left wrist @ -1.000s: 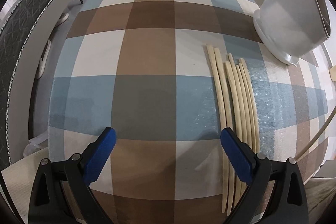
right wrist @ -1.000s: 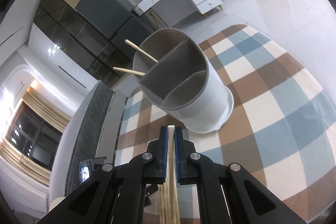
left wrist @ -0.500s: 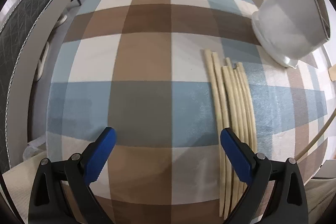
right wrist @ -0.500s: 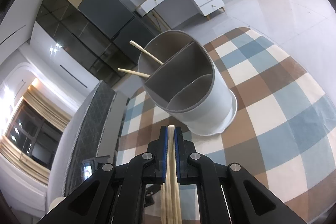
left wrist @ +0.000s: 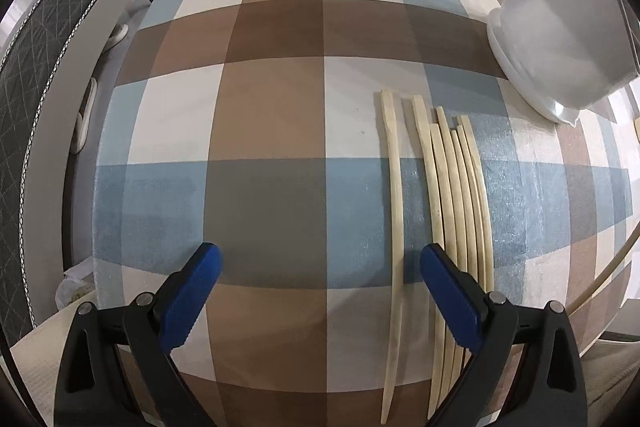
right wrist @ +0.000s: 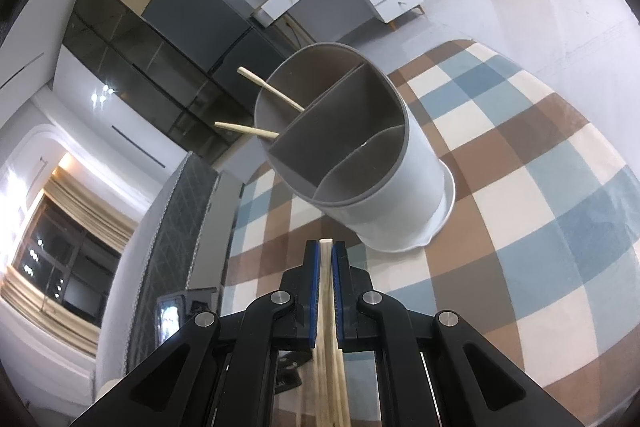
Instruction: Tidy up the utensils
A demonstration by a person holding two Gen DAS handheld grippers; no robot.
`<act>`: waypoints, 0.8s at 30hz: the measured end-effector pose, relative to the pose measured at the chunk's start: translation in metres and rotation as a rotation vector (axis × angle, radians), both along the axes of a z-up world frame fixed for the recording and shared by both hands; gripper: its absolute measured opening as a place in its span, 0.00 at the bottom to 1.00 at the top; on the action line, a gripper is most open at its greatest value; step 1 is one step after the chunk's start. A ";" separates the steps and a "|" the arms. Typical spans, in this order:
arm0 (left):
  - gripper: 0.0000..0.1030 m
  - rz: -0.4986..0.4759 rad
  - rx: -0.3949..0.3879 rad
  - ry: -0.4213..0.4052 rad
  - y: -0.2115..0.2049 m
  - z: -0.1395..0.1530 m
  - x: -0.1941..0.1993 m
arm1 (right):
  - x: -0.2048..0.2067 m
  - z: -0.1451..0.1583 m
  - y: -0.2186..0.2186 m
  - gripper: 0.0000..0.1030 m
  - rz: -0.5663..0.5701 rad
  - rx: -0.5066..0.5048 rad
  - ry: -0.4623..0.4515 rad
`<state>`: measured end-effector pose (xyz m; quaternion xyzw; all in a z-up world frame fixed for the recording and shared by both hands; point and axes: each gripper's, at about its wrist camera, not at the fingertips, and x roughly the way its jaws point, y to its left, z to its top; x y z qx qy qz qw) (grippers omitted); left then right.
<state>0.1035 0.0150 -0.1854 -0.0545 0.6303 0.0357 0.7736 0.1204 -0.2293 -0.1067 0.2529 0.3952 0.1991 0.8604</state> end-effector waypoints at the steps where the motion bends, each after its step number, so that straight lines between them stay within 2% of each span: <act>1: 0.94 0.000 0.009 -0.003 0.000 0.000 0.002 | 0.001 0.001 0.000 0.05 0.001 0.004 -0.002; 3: 0.94 -0.002 0.017 -0.005 -0.004 0.002 0.004 | 0.000 0.003 -0.002 0.05 -0.002 0.014 -0.008; 5: 0.88 -0.011 0.021 -0.015 -0.007 0.004 0.011 | 0.000 0.005 -0.002 0.05 -0.001 0.019 -0.015; 8: 0.73 -0.043 0.035 -0.026 -0.014 0.009 0.024 | 0.001 0.004 -0.003 0.05 0.004 0.023 -0.014; 13: 0.32 -0.088 0.048 -0.023 -0.024 0.015 0.040 | 0.005 0.001 -0.006 0.05 -0.003 0.041 0.002; 14: 0.28 -0.096 0.045 -0.021 -0.026 0.014 0.041 | 0.006 0.000 -0.006 0.06 -0.005 0.043 0.003; 16: 0.09 -0.109 0.038 -0.023 -0.031 0.014 0.043 | 0.006 0.000 -0.006 0.06 -0.003 0.045 0.005; 17: 0.03 -0.121 0.023 -0.026 -0.034 0.013 0.043 | 0.007 0.000 -0.005 0.06 0.000 0.044 0.005; 20: 0.02 -0.145 0.049 -0.045 -0.041 0.013 0.042 | 0.008 0.001 -0.003 0.05 0.006 0.030 0.001; 24: 0.02 -0.138 -0.022 -0.106 -0.044 0.028 0.026 | 0.005 0.007 -0.001 0.05 0.013 0.009 -0.033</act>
